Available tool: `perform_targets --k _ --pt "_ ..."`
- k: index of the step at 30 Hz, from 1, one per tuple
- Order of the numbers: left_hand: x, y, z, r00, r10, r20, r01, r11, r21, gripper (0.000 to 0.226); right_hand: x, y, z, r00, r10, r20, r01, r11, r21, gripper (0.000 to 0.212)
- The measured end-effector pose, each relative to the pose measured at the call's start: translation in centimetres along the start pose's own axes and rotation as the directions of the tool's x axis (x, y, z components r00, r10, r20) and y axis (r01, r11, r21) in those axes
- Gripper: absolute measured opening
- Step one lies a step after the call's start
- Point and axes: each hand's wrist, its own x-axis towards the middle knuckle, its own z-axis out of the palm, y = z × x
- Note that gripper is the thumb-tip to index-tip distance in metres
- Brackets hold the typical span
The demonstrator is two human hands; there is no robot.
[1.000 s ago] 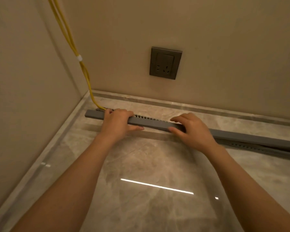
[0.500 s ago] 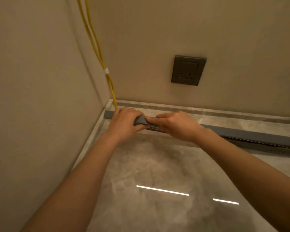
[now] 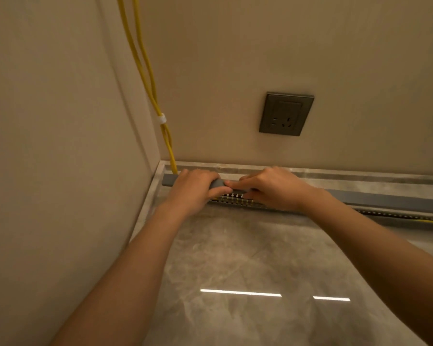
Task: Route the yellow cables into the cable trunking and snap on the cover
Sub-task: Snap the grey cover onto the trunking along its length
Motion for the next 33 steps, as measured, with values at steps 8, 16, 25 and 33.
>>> perform_targets --k 8,16,25,33 --pt "0.5 0.6 2.1 0.997 -0.010 0.075 0.013 0.999 -0.036 0.043 -1.5 1.4 2.5 0.999 0.036 0.031 -0.040 0.991 0.125 0.049" --pt "0.6 0.8 1.9 0.996 -0.069 0.062 0.076 0.990 -0.120 0.046 0.3 -0.6 5.3 0.985 0.020 -0.170 -0.011 0.998 0.054 0.056" --pt "-0.9 -2.2 0.7 0.986 -0.141 -0.095 0.110 0.955 -0.274 0.047 0.2 0.2 6.6 0.994 0.069 -0.084 -0.061 0.994 0.090 0.048" --pt "-1.5 -3.8 -0.2 0.963 -0.265 0.037 0.264 0.920 -0.291 0.062 -0.7 0.7 7.0 0.991 0.086 -0.107 -0.074 0.991 0.111 0.046"
